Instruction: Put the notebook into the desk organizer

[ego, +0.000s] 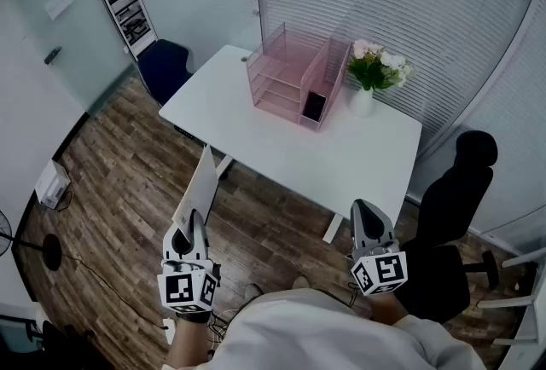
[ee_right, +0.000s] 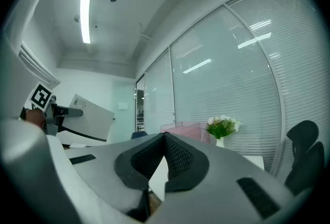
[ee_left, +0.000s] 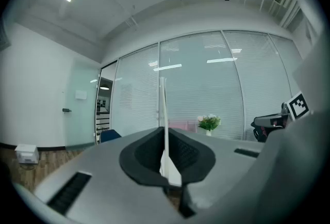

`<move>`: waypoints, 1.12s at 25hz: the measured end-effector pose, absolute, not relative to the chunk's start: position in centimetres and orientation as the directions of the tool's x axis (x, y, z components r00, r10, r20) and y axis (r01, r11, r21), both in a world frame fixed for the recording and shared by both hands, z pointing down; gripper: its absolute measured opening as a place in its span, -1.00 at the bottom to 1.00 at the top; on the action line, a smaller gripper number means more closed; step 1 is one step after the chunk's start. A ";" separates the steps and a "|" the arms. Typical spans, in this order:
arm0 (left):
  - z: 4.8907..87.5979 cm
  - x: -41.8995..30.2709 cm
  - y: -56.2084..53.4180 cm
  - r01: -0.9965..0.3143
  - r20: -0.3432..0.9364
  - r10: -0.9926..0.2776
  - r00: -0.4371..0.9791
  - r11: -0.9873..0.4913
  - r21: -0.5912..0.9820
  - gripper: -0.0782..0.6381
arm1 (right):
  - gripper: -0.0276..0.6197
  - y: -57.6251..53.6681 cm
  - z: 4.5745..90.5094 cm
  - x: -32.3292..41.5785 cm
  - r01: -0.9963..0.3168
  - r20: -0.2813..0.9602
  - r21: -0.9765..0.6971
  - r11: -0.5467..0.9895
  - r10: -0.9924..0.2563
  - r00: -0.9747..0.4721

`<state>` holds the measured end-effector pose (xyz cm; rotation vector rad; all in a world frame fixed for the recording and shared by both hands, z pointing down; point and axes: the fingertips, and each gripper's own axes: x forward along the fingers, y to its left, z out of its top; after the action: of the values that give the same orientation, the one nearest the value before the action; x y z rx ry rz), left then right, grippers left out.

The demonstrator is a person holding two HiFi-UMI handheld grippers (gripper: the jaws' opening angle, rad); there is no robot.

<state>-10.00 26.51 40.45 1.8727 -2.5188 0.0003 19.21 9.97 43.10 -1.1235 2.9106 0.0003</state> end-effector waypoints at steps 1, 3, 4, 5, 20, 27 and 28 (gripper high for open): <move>40.6 -10.0 26.6 -0.957 0.003 -0.957 -0.289 0.289 0.003 -0.74 | -0.88 10.0 43.1 19.3 -0.672 -0.020 -0.008 0.741 -0.672 -0.740; 40.8 -9.9 26.7 -0.957 0.004 -0.957 -0.291 0.291 0.005 -0.73 | -0.88 10.0 43.2 19.6 -0.672 -0.020 -0.009 0.741 -0.672 -0.740; 40.9 -9.8 26.7 -0.956 0.007 -0.956 -0.293 0.293 0.006 -0.73 | -0.88 9.9 43.2 19.7 -0.672 -0.020 -0.010 0.741 -0.672 -0.741; 41.0 -9.8 26.6 -0.956 0.010 -0.956 -0.295 0.295 0.008 -0.74 | -0.88 9.8 43.3 19.8 -0.671 -0.019 -0.010 0.741 -0.671 -0.741; 42.3 -7.5 25.9 -0.950 0.031 -0.949 -0.313 0.313 0.008 -0.73 | -0.88 8.5 45.9 21.0 -0.628 0.025 -0.054 0.776 -0.628 -0.778; 44.2 -9.7 24.8 -0.944 0.060 -0.943 -0.328 0.329 0.023 -0.73 | -0.88 6.8 47.2 18.3 -0.609 0.052 -0.045 0.792 -0.607 -0.793; 44.4 -10.4 24.3 -0.944 0.058 -0.943 -0.327 0.329 0.030 -0.73 | -0.88 6.3 47.3 17.7 -0.611 0.056 -0.038 0.790 -0.609 -0.791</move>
<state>-10.40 24.29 44.36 1.7838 -2.5073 0.0134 17.70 6.35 47.28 -1.0267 3.0105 -0.0865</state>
